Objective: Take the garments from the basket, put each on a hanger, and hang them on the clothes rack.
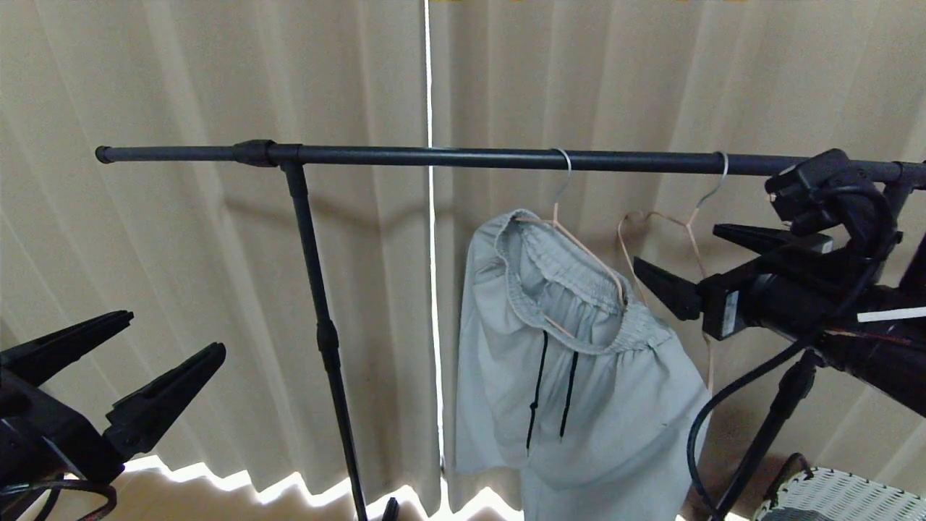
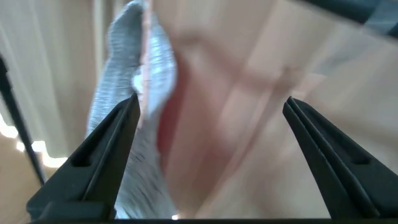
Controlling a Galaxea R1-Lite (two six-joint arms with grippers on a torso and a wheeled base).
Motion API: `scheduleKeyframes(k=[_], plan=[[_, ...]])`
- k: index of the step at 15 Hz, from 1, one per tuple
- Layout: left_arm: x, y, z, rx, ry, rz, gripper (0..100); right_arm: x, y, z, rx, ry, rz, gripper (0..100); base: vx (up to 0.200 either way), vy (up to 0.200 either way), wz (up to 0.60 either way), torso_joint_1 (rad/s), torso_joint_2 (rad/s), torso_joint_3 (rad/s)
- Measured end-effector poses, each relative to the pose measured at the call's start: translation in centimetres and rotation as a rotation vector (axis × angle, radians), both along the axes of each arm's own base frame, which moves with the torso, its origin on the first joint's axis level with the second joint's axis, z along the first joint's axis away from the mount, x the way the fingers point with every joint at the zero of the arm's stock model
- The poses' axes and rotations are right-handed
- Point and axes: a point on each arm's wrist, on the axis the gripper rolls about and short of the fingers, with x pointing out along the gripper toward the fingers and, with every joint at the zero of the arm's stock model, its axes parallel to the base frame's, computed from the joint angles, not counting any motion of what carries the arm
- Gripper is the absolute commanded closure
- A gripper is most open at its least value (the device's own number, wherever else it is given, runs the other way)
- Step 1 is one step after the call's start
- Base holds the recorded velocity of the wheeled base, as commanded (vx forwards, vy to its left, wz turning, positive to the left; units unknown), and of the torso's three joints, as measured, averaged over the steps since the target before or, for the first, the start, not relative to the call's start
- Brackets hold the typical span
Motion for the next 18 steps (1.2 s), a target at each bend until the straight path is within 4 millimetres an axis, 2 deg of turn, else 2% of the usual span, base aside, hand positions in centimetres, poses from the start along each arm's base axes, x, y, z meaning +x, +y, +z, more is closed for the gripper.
scheduleKeyframes(k=[4, 7, 9, 13, 18], plan=[[0.0, 0.0, 0.0, 0.0, 0.0, 0.0, 0, -1.3, -3.4, -1.2, -0.021, 0.024, -0.117, 0, 0.0, 0.0, 0.0, 0.0, 0.0, 0.0], [-0.1, 0.0, 0.1, -0.001, -0.004, 0.0, 0, -2.0, -5.2, -3.4, -0.051, 0.097, -0.188, 0, 0.0, 0.0, 0.0, 0.0, 0.0, 0.0], [-0.1, 0.0, 0.1, -0.002, -0.008, 0.0, 0, -2.6, -5.6, -4.9, -0.068, 0.143, -0.198, 0, 0.0, 0.0, 0.0, 0.0, 0.0, 0.0], [-0.2, 0.0, 0.1, -0.003, -0.01, 0.0, 0, -3.9, -6.1, -6.6, -0.086, 0.196, -0.199, 0, 0.0, 0.0, 0.0, 0.0, 0.0, 0.0], [-0.2, 0.1, 0.2, -0.004, -0.015, 0.003, 0, -4.7, -6.0, -5.4, -0.037, 0.142, -0.075, 0, 0.0, 0.0, 0.0, 0.0, 0.0, 0.0]])
